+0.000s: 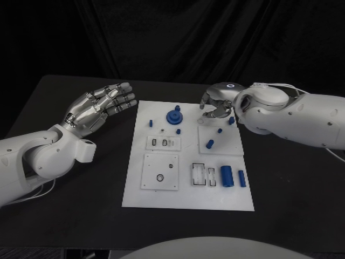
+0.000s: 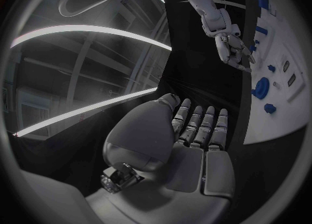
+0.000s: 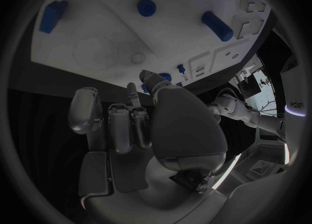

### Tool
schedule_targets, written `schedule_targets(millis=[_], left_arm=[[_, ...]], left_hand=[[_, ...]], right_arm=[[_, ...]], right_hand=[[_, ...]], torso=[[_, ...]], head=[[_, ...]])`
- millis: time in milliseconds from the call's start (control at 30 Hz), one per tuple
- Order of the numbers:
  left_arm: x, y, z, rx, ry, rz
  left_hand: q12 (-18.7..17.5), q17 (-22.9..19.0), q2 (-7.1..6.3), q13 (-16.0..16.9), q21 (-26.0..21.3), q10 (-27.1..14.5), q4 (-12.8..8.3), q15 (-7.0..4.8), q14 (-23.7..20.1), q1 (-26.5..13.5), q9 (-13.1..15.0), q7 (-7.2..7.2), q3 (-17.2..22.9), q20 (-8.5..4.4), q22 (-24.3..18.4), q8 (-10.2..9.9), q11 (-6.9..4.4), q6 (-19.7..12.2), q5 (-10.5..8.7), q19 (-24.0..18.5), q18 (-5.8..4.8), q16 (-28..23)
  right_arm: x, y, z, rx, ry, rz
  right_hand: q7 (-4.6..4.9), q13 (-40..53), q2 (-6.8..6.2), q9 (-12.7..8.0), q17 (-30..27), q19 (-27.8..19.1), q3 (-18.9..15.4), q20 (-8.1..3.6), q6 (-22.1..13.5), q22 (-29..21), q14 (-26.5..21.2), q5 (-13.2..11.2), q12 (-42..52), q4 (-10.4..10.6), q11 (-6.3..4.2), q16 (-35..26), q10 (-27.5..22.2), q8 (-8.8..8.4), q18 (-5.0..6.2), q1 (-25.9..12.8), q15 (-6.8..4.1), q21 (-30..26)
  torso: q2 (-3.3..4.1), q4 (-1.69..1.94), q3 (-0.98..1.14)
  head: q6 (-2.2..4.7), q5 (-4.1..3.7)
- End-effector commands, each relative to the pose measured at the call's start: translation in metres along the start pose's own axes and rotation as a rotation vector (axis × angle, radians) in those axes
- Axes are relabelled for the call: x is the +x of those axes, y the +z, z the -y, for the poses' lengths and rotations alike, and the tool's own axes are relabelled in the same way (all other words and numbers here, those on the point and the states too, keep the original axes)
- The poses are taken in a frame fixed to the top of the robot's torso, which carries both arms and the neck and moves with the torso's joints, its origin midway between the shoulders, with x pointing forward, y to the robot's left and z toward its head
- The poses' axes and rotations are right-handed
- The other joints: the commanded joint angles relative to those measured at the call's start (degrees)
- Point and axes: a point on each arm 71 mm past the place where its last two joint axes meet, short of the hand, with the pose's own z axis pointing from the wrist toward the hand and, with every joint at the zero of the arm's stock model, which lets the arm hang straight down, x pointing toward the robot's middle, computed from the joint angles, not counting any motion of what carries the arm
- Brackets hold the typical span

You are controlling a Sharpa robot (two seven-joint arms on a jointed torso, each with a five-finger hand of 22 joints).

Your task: Assemble the parts on the task board

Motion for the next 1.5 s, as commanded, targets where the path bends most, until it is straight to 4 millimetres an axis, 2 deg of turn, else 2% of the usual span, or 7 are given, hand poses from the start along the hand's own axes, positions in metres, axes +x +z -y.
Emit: schedule_targets(millis=[33, 300, 500, 833, 900, 1333, 1500], left_arm=[[0.002, 0.000, 0.004, 0.057, -0.003, -0.006], [0.003, 0.001, 0.003, 0.055, -0.005, -0.010], [0.005, 0.003, 0.002, 0.053, -0.010, -0.018], [0.008, 0.006, -0.001, 0.047, -0.023, -0.035], [0.008, 0.006, -0.001, 0.046, -0.024, -0.037], [0.007, 0.004, -0.002, 0.040, -0.026, -0.035], [0.007, 0.004, -0.002, 0.038, -0.027, -0.035]], left_hand=[[0.2, 0.1, 0.04, 0.0, 0.4, 0.1, 0.1, 0.43, 0.0, -0.6, 0.0, 0.28, 0.4, -0.16, -0.1, 0.1, 0.29, 0.3, 0.15, 0.4, -0.75, 0.4], [0.3, 0.1, -0.04, 0.1, 0.4, 0.2, 0.1, 0.47, 0.1, -0.7, 0.1, 0.30, 0.5, -0.15, -0.1, 0.1, 0.31, 0.4, 0.14, 0.4, -0.79, 0.5], [0.2, 0.1, -0.05, 0.1, 0.4, 0.2, 0.1, 0.48, 0.1, -0.7, 0.1, 0.31, 0.5, -0.15, -0.1, 0.1, 0.31, 0.4, 0.14, 0.4, -0.80, 0.5], [0.2, 0.0, -0.01, 0.0, 0.3, 0.1, 0.1, 0.51, 0.0, -0.8, 0.0, 0.34, 0.6, -0.16, -0.1, 0.0, 0.30, 0.1, 0.12, 0.3, -0.83, 0.4], [0.1, 0.0, 0.01, 0.0, 0.3, 0.0, 0.1, 0.52, -0.1, -0.8, 0.0, 0.36, 0.7, -0.16, -0.1, 0.0, 0.28, 0.1, 0.10, 0.3, -0.86, 0.4], [0.1, 0.0, 0.02, 0.0, 0.3, 0.0, 0.2, 0.54, -0.1, -0.9, 0.0, 0.37, 0.8, -0.16, -0.1, 0.0, 0.28, 0.1, 0.06, 0.3, -0.88, 0.4], [0.1, 0.0, 0.02, 0.0, 0.3, 0.0, 0.2, 0.54, -0.1, -0.9, 0.0, 0.37, 0.8, -0.16, -0.1, 0.0, 0.28, 0.1, 0.06, 0.3, -0.88, 0.4]], right_arm=[[-0.015, -0.017, 0.010, 0.022, 0.009, 0.091], [-0.024, -0.058, 0.040, 0.063, 0.019, 0.150], [-0.012, -0.071, 0.057, 0.101, 0.026, 0.139], [0.012, -0.077, 0.072, 0.139, 0.057, 0.111], [0.017, -0.077, 0.074, 0.146, 0.062, 0.102], [0.033, -0.074, 0.078, 0.165, 0.082, 0.072], [0.036, -0.073, 0.079, 0.173, 0.084, 0.065]], right_hand=[[-0.30, 13.4, 0.12, -0.3, 11.4, 1.3, -0.1, -0.28, 0.2, 5.1, 4.3, -0.7, 0.7, 0.4, -0.32, 0.4, 4.1, -0.30, 0.16, -0.4, -0.12, 1.7], [-1.15, 14.0, -0.18, -1.3, 12.1, 2.4, -0.3, -1.40, -0.3, 6.3, 4.7, -0.5, 1.1, 1.0, -1.71, 1.2, 4.8, -1.65, -0.26, 0.0, -1.32, 3.5], [-1.41, 13.8, -0.47, -2.2, 12.0, 2.5, -1.0, -1.73, -1.1, 6.4, 4.7, -2.7, 1.0, 2.1, -1.98, 1.0, 4.6, -2.69, -0.27, -0.2, -1.59, 3.4], [-1.56, 13.0, -0.86, -3.1, 11.6, 2.3, -2.3, -1.89, -2.4, 6.3, 4.5, -6.0, 0.4, 3.4, -2.11, 0.5, 3.7, -3.62, -0.17, -0.3, -1.71, 2.7], [-1.54, 12.8, -0.91, -3.3, 11.4, 2.1, -2.6, -1.89, -2.7, 6.2, 4.4, -6.5, 0.2, 3.7, -2.09, 0.3, 3.5, -3.68, -0.09, -0.2, -1.70, 2.3], [-1.49, 12.2, -1.19, -3.9, 11.0, 1.8, -3.6, -1.86, -3.5, 6.0, 4.3, -8.1, -0.2, 4.4, -2.04, -0.1, 2.9, -3.70, 0.02, 0.1, -1.65, 1.6], [-1.51, 12.2, -1.32, -4.0, 11.0, 1.7, -3.8, -1.84, -3.5, 5.9, 4.2, -8.4, -0.2, 4.5, -2.03, -0.1, 2.9, -3.62, 0.05, 0.2, -1.64, 1.5]], torso=[[-0.03, -0.07, -0.01], [-0.17, -0.32, -0.15], [-0.13, -0.11, -0.09], [0.06, -0.05, 0.11], [0.02, 0.12, 0.04], [0.00, -0.16, 0.01], [-0.04, -0.07, 0.01]], head=[[-0.15, -0.12], [-0.56, -0.08], [-0.68, -0.55], [-0.93, -0.63], [-1.10, -0.76], [-1.29, -0.51], [-1.36, -0.70]])
